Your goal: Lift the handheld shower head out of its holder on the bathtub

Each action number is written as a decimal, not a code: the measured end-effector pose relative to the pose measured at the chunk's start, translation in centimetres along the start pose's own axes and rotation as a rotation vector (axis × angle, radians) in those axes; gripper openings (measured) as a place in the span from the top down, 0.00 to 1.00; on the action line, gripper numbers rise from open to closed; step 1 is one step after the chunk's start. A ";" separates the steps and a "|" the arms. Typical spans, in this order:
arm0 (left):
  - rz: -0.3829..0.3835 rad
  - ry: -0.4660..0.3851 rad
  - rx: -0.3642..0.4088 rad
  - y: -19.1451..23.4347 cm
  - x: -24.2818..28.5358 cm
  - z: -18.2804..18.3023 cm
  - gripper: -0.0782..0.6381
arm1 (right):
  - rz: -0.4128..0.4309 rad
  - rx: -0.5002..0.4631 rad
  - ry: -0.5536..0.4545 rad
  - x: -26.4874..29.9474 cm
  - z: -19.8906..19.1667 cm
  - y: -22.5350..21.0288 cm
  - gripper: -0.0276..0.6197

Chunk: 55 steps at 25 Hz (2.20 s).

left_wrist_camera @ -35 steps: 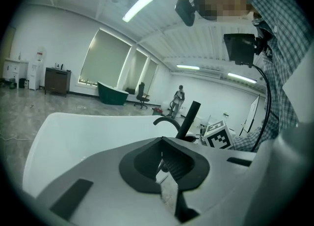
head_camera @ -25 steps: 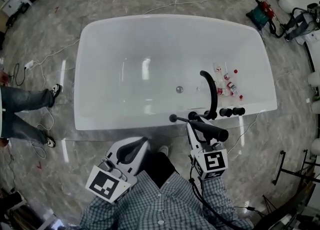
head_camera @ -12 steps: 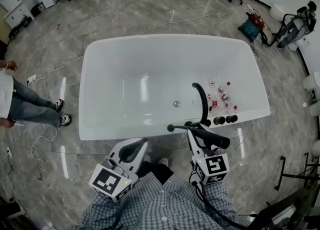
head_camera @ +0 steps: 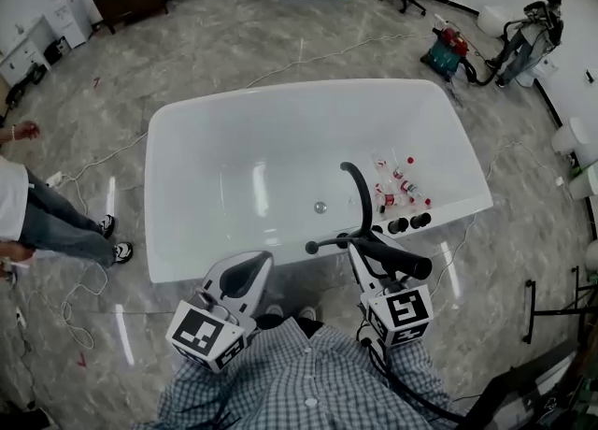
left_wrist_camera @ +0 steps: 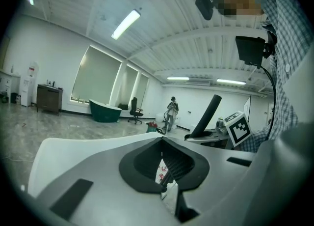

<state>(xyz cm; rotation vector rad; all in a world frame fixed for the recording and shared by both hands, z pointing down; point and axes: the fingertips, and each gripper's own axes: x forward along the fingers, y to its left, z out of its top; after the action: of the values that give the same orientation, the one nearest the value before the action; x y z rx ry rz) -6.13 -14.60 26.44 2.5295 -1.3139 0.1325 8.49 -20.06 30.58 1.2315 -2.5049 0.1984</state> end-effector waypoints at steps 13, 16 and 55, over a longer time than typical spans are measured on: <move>-0.036 0.002 0.028 -0.5 0.0 0.5 0.88 | -0.017 -0.004 -0.040 -2.4 2.4 1.3 0.75; -0.044 0.004 0.029 -0.6 0.1 0.6 0.88 | -0.013 0.002 -0.044 -2.6 2.1 1.4 0.75; -0.048 0.023 0.019 -1.2 -1.1 -0.3 0.88 | -0.011 -0.021 -0.028 -3.5 1.3 2.4 0.75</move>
<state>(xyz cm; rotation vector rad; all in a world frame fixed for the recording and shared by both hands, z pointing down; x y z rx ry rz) -5.72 -13.03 26.20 2.5659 -1.2479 0.1638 8.26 -16.34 28.15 1.2477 -2.5174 0.1529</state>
